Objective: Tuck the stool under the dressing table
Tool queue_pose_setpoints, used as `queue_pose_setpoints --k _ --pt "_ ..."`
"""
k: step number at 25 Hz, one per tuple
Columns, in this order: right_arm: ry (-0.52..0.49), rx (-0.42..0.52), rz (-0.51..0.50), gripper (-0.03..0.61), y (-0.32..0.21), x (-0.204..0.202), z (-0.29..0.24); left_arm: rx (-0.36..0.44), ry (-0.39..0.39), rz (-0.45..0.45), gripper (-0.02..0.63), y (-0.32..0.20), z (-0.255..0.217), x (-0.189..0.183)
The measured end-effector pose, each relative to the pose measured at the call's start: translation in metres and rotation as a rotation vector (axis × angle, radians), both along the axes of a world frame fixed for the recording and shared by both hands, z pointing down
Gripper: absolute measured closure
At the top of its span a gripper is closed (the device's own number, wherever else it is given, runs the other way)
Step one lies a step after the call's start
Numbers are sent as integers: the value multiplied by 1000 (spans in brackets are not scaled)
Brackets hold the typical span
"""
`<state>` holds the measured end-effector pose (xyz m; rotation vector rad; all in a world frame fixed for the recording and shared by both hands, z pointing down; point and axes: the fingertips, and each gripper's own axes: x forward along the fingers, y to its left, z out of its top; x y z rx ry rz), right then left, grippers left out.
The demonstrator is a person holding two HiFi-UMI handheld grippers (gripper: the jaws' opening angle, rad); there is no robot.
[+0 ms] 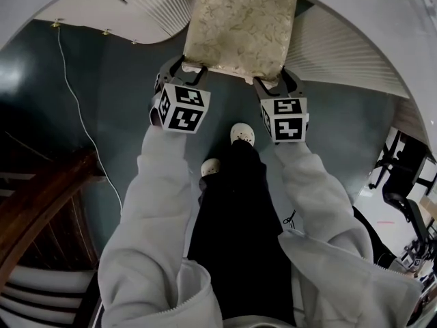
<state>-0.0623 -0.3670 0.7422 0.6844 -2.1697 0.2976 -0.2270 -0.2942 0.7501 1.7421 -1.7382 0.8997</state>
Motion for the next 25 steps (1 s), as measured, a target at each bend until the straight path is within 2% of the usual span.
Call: queue_pose_setpoints --k 6,12,20,25 --pt "-39 28 -17 227 -44 -32 -8 23 -7 -17 382 -43 -9 -30" --pt "-40 34 43 229 -28 -19 -4 24 -1 21 386 -37 -4 -21" --pt "-67 74 77 230 -51 -32 -7 46 -1 18 388 -63 -6 -35" --pt "-75 91 74 230 -73 -56 -18 64 10 -9 390 -85 -16 -60"
